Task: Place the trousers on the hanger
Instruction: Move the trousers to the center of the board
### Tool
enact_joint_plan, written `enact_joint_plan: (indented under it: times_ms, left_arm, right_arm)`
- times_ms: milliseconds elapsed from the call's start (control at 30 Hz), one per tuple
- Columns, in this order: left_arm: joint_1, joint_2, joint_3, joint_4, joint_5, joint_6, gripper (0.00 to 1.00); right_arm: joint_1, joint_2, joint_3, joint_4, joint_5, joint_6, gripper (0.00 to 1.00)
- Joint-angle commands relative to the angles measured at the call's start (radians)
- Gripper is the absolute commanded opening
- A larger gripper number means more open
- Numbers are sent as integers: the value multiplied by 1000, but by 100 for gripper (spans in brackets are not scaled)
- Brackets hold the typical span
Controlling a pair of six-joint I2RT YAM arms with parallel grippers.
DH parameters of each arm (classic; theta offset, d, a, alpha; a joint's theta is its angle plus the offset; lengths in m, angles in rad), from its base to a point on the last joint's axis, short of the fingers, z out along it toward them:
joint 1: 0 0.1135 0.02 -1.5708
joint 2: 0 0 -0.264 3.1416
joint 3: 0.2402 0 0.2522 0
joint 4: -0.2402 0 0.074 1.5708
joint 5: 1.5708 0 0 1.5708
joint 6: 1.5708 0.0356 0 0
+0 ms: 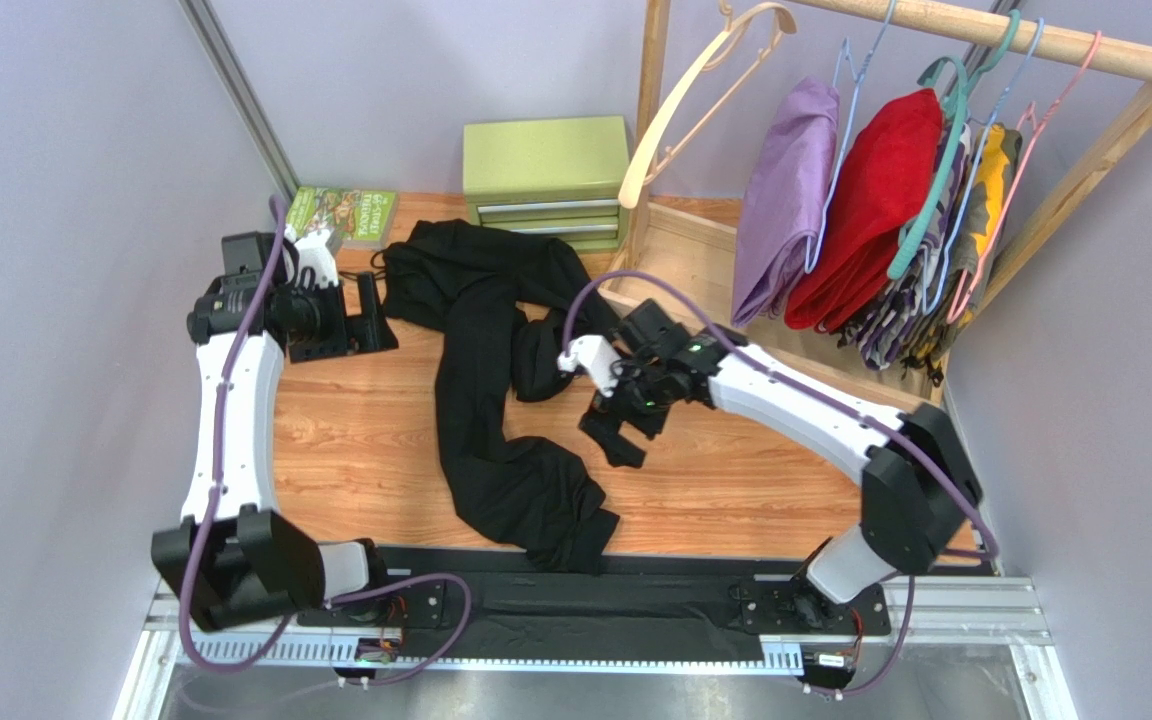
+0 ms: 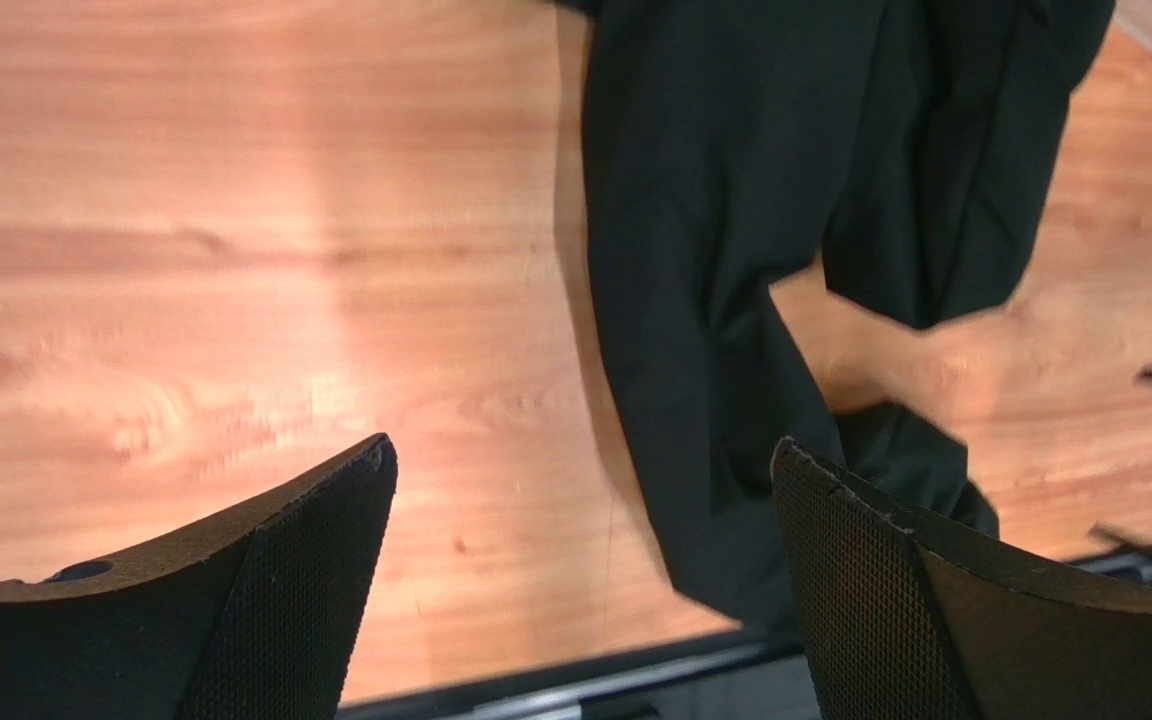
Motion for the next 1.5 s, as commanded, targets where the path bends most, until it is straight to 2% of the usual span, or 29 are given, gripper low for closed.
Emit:
enact_joint_plan:
  times_ms: [0, 267, 500, 567, 700, 733, 800, 833, 867, 900, 933, 967, 1033, 1067, 1100, 1200, 1300, 1467]
  left_arm:
    - [5, 129, 81, 149, 31, -47, 100]
    - [6, 394, 134, 341, 31, -108, 100]
    - [5, 689, 284, 440, 61, -203, 85]
    - [5, 747, 326, 442, 45, -227, 84]
    - [-3, 862, 401, 428, 38, -225, 81]
    - [-4, 875, 406, 428, 35, -228, 80]
    - [-10, 904, 417, 430, 25, -226, 79]
    - [-14, 912, 420, 431, 28, -220, 77]
    - [-20, 919, 427, 431, 25, -215, 75]
    - [-23, 930, 430, 434, 21, -211, 72]
    - [-26, 935, 433, 433, 23, -202, 66]
    - [-26, 938, 443, 422, 29, -194, 50]
    - [-26, 929, 447, 366, 3, -171, 29]
    - [-24, 897, 435, 343, -21, -156, 6]
    - [-23, 873, 421, 295, -37, -140, 0]
    - [-1, 751, 333, 183, -104, -53, 0]
    - [52, 608, 221, 53, -172, 123, 0]
    - [247, 400, 72, -75, -281, 352, 0]
  right_arm:
    - [99, 134, 69, 97, 34, 84, 100]
    - [141, 329, 109, 132, 28, 156, 100]
    - [141, 381, 83, 95, -58, 179, 95]
    - [139, 373, 65, 97, -73, 178, 88]
    - [122, 353, 25, 83, -99, 162, 62]
    - [116, 350, 23, 77, -107, 161, 50]
    - [86, 339, 20, 49, -130, 155, 35]
    - [61, 333, 17, 39, -133, 153, 16]
    - [47, 321, 16, 20, -135, 150, 6]
    - [37, 310, 11, 6, -132, 147, 0]
    - [14, 298, 2, -6, -130, 132, 0]
    - [0, 265, -4, -33, -115, 124, 0]
    - [-43, 225, -29, -58, -96, 96, 0]
    - [-60, 197, -39, -85, -80, 86, 0]
    - [-77, 153, -47, -99, -73, 78, 0]
    - [-140, 61, -76, -164, -37, 30, 0]
    - [-183, -21, -119, -227, 6, -23, 0]
    - [-218, -96, -138, -291, 10, -78, 0]
